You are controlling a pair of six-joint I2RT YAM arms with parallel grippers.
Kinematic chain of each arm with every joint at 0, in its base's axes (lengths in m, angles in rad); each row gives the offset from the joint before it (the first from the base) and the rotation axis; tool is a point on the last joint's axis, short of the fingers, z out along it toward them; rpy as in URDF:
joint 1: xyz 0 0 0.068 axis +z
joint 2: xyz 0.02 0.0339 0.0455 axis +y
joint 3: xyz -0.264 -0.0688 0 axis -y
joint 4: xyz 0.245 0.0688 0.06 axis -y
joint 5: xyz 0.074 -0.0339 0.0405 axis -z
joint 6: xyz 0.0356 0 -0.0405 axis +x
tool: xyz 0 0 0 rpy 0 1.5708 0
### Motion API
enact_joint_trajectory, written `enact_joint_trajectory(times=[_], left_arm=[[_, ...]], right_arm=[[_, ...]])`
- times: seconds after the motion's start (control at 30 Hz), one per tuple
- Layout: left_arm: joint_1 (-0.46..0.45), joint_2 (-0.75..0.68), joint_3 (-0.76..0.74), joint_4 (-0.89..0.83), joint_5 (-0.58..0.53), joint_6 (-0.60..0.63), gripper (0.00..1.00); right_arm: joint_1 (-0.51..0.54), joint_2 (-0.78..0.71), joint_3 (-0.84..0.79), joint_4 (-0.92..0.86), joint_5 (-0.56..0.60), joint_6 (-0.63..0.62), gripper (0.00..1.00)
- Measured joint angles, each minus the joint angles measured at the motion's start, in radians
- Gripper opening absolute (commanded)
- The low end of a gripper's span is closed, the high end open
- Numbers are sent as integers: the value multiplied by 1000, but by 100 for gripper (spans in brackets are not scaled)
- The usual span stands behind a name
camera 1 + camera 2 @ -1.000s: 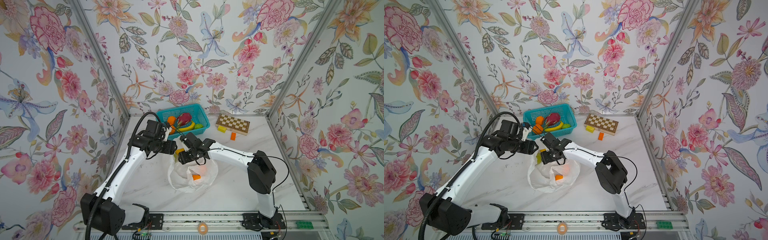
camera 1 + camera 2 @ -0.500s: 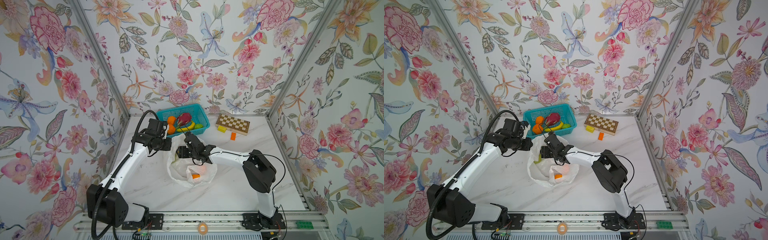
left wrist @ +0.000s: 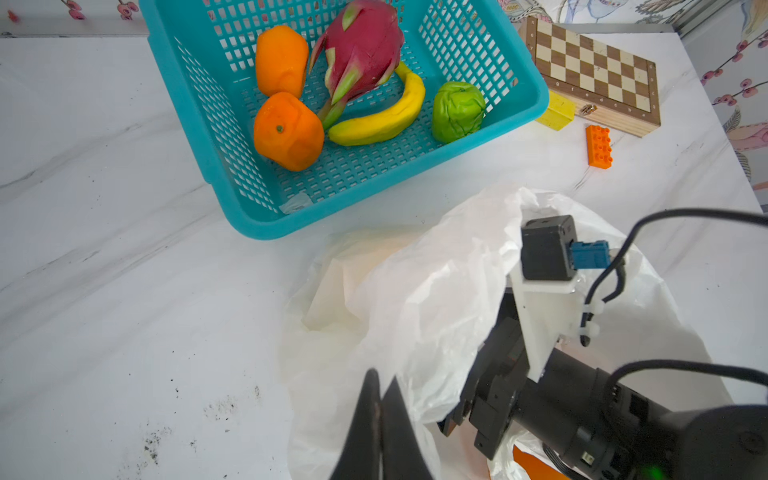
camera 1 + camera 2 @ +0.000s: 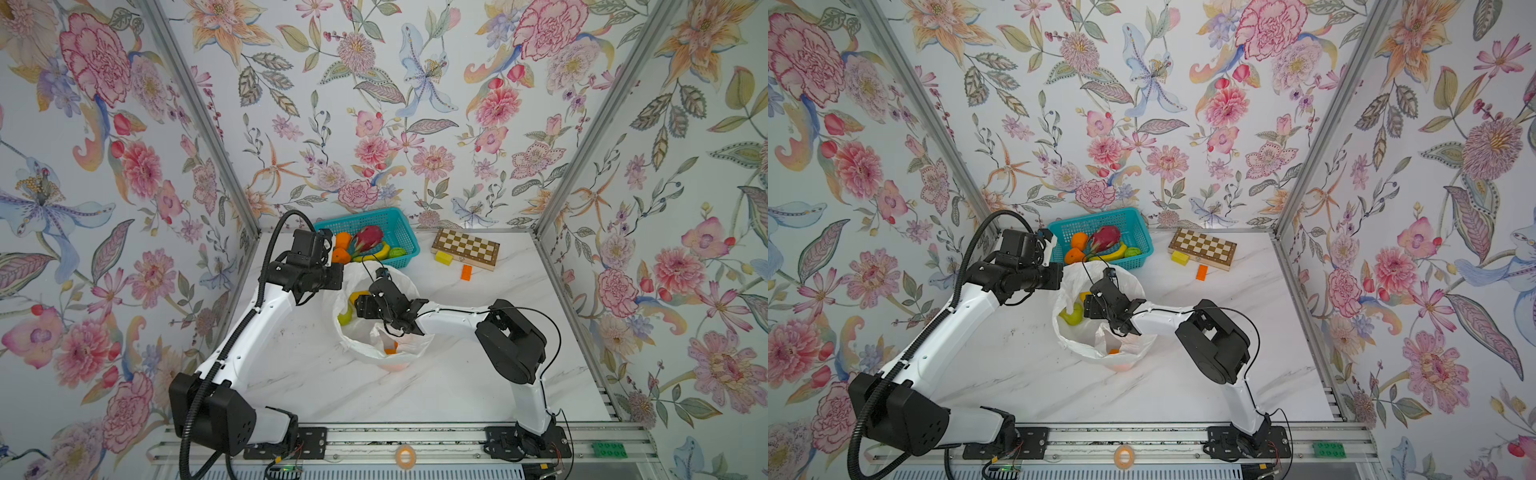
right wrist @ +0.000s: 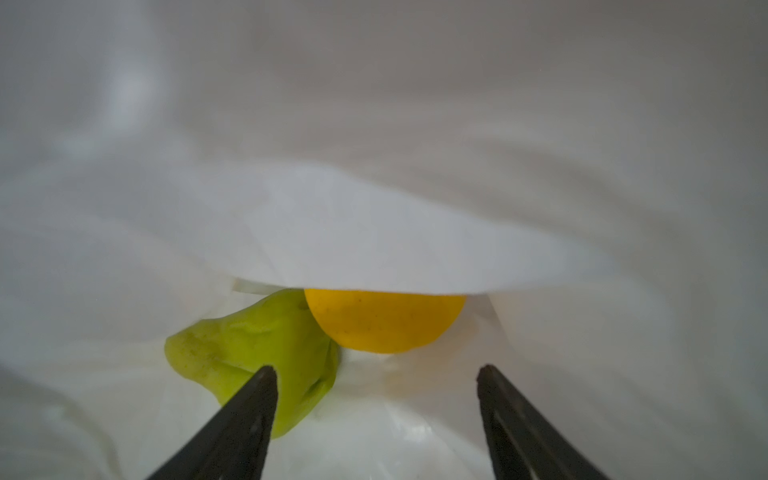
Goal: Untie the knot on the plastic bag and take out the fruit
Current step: 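Lower the right gripper onto the yellow pear and close on it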
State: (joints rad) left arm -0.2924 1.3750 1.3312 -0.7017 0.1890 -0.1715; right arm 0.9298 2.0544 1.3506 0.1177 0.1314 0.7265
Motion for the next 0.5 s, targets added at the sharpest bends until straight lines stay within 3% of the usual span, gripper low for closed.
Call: enact_joint_trajectory(times=[0.27,0.4,0.5], left_arm=[[0,-37,-37,17,16,-37,0],[0,-46,-67,25,16,-50,0],[0,-52,-79,28,16,-58,0]], right_arm=[[1,79,99,16,51,30,90],[-7,156,189,7,76,51,90],[-14,217,251,-2,87,66,84]])
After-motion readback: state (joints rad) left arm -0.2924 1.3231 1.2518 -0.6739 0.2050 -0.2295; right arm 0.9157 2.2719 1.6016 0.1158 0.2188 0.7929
